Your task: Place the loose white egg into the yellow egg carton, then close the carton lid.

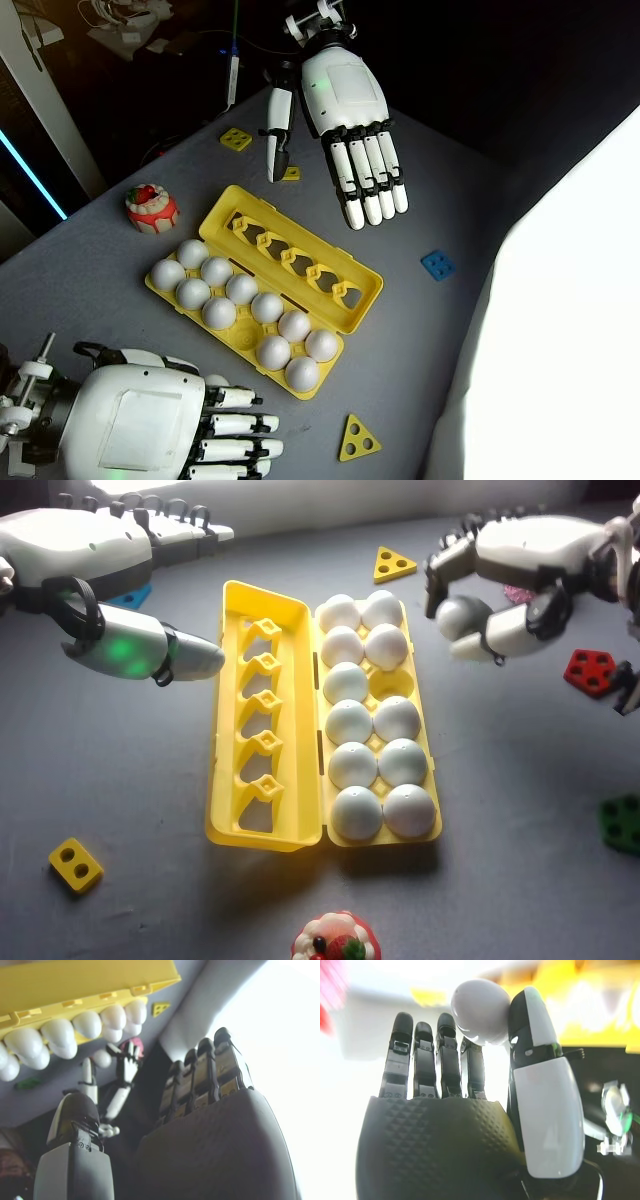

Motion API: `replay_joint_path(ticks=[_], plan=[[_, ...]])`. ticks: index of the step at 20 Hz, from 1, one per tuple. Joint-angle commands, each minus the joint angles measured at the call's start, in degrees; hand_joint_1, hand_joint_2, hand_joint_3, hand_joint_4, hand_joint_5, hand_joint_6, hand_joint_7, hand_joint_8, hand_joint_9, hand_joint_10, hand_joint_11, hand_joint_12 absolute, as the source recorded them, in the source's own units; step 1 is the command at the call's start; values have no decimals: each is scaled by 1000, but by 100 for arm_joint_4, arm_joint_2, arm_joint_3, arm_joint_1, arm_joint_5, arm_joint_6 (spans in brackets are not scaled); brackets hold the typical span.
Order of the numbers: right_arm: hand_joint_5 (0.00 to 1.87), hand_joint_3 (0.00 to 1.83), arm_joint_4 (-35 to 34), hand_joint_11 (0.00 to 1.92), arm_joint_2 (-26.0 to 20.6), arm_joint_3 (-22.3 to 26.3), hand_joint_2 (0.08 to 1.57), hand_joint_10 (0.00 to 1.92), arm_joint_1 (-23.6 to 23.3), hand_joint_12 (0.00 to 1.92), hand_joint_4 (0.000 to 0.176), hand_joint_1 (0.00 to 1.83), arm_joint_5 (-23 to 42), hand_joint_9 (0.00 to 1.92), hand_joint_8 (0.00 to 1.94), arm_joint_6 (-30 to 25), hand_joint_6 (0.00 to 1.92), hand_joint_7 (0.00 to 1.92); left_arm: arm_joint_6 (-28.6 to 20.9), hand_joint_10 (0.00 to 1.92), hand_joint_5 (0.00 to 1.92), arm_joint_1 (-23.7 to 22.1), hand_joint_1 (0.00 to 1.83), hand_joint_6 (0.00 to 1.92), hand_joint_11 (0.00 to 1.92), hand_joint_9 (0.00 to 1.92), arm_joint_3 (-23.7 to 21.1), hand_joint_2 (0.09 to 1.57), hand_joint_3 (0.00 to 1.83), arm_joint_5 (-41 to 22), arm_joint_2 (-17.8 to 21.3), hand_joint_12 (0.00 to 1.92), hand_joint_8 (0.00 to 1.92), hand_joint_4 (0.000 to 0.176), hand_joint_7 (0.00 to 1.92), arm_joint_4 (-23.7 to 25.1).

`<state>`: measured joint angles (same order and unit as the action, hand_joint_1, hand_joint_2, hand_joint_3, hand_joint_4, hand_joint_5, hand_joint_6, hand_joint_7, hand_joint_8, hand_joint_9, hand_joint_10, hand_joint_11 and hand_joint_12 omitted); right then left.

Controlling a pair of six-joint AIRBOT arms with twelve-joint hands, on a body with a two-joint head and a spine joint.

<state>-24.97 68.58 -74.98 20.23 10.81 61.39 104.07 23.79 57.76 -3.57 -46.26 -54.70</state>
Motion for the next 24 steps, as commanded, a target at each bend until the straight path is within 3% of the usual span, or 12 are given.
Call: replay_joint_path(ticks=[1,2,5,7,8,11,14,15,16,17,20,24], plan=[[852,1,10,0,-47,62,1182,28,-94,594,0,1117,618,131,1,-67,1201,343,-6,4,0,-80,308,0,35,10,23,1169,2,-389,-20,22,0,0,0,16],[857,1,10,0,-45,192,1178,25,-148,493,0,1120,737,127,5,-169,1191,333,-5,3,0,-75,271,0,6,18,23,1173,0,-389,-23,153,0,0,0,16],[845,1,11,0,-20,291,1185,18,-109,293,0,1116,825,122,2,-183,1206,327,-5,0,0,-75,307,0,0,0,24,1174,0,-383,-25,113,0,2,0,15],[826,2,12,0,32,300,1195,13,-59,336,0,1101,860,120,0,-183,1236,311,-7,2,0,-75,314,0,0,5,24,1174,0,-367,-25,53,0,0,0,14],[823,2,20,0,59,300,1197,10,-38,337,0,1098,910,113,0,-182,1241,306,-11,4,0,-75,310,0,0,12,24,1172,0,-359,-25,144,0,0,0,14],[822,2,91,0,171,299,1196,5,24,178,0,1106,1010,107,4,-181,1241,301,-21,3,0,-74,287,0,0,16,27,1174,1,-350,-28,214,0,0,0,14],[812,0,94,0,242,299,1204,10,64,299,0,1092,1099,123,3,-180,1257,309,-30,7,0,-70,263,0,0,27,30,1169,0,-349,-32,228,0,0,0,14],[799,1,100,0,265,299,1210,5,69,193,0,1094,1157,102,3,-181,1274,292,-31,5,0,-70,250,0,0,24,31,1172,0,-349,-33,189,1,0,4,14],[815,0,100,0,285,299,1202,9,82,185,0,1105,1226,112,7,-204,1249,303,-31,0,0,-70,300,0,0,4,32,1166,0,-349,-33,37,0,3,0,14],[814,0,100,0,322,299,1202,10,112,188,0,1102,1316,114,7,-310,1250,306,-31,0,0,-70,281,0,0,0,33,1169,0,-349,-34,7,0,3,0,14],[769,2,100,0,430,298,1228,7,212,16,0,1062,1514,100,2,-390,1322,281,-31,0,0,-68,305,0,20,0,39,1171,0,-350,-34,11,0,0,0,14],[765,1,101,0,548,283,1230,3,368,0,0,1059,1946,86,1,-614,1328,283,-33,0,0,-68,340,0,12,0,54,1164,0,-350,-42,21,0,0,0,14]])
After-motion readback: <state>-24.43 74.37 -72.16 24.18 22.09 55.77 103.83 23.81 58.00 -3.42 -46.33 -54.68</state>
